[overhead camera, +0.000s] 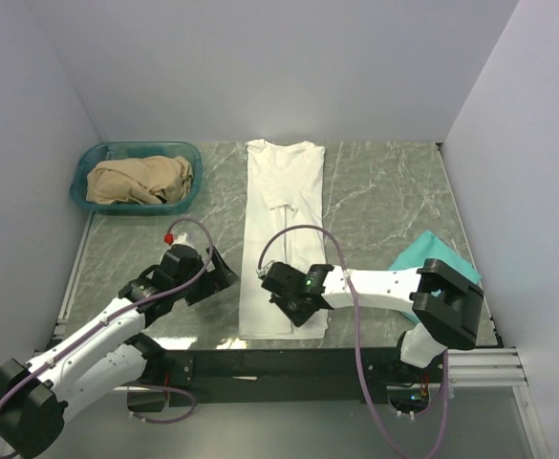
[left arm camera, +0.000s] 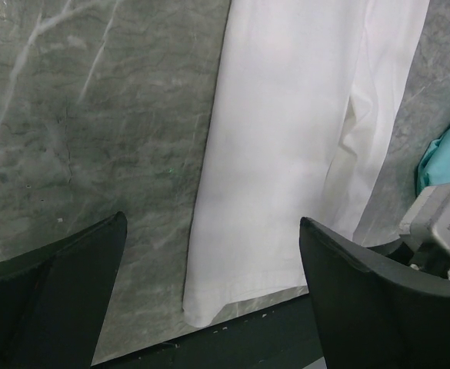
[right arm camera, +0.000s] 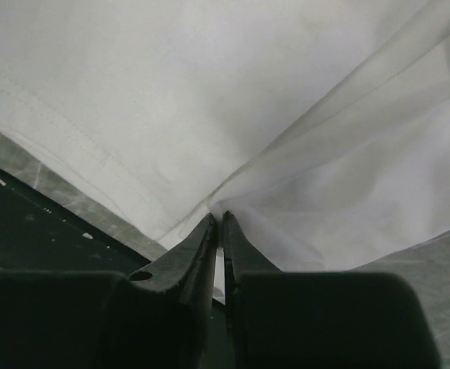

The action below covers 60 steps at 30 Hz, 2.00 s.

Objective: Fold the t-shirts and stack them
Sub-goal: Fold the tshirt

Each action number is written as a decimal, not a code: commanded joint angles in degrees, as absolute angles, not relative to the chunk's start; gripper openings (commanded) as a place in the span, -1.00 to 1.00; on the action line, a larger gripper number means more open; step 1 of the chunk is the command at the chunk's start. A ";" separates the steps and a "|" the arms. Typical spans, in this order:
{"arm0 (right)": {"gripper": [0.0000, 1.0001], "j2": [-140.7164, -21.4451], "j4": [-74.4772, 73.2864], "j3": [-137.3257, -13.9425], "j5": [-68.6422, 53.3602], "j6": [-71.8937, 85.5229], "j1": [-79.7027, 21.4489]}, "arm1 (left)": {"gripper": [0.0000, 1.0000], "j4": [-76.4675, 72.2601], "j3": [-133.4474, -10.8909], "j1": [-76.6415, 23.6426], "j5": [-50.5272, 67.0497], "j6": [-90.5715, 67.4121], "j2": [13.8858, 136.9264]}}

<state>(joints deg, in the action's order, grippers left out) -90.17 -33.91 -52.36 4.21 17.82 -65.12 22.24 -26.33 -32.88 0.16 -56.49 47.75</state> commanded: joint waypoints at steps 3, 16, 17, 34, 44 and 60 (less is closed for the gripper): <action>-0.74 -85.61 -37.44 -55.37 1.15 22.23 -65.57 | 0.99 23.03 -26.45 -33.31 0.97 -56.78 48.08; -0.67 -83.67 -37.19 -56.60 -5.44 25.92 -65.57 | 0.99 24.43 -26.37 -33.75 2.99 -57.04 48.16; -0.65 -84.02 -36.57 -56.08 -6.32 26.36 -65.57 | 0.99 24.43 -26.37 -33.75 2.99 -57.13 48.16; 0.14 -70.24 -37.86 -48.18 2.37 37.43 -61.27 | 0.99 26.37 -24.44 -37.70 8.69 -60.29 46.94; 0.14 -61.26 -34.72 -32.70 -6.23 39.29 -49.48 | 0.79 21.53 -18.46 -46.66 11.16 -69.86 46.58; -0.10 -66.62 -26.28 -29.27 -9.66 37.27 -49.13 | -0.19 18.01 -17.58 -53.52 8.62 -72.86 54.58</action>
<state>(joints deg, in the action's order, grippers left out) -66.89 -28.14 -30.39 -8.29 38.13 -49.54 18.90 -17.78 -52.82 9.74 -72.10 54.59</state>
